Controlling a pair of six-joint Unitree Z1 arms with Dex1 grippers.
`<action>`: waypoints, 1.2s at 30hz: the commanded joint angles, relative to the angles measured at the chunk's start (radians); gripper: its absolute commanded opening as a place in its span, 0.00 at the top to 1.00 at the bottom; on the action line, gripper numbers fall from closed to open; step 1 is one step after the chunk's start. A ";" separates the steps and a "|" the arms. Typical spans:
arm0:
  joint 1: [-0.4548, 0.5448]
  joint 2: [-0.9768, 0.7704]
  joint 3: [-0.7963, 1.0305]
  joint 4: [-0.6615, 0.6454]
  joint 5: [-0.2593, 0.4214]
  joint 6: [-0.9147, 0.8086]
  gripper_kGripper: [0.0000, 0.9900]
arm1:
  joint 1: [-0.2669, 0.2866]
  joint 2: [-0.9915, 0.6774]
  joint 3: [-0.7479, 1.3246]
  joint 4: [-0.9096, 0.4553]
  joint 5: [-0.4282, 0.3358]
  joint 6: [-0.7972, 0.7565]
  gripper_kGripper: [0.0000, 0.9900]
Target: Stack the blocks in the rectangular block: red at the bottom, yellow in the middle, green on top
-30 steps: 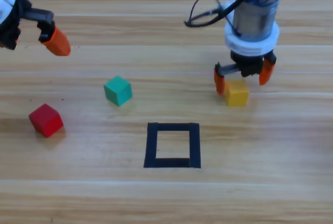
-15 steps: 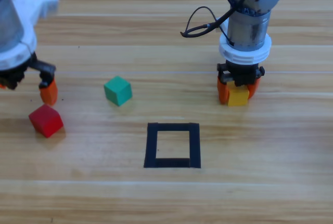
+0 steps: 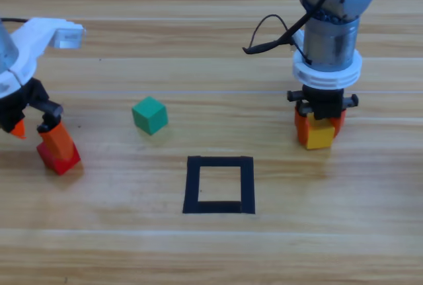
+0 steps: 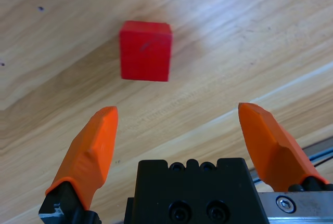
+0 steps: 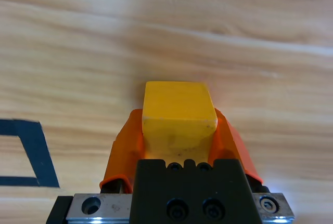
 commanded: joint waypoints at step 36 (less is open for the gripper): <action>-0.079 0.220 -0.017 -0.085 0.133 -0.130 0.00 | 0.083 -0.410 0.479 -0.289 -0.022 0.084 1.00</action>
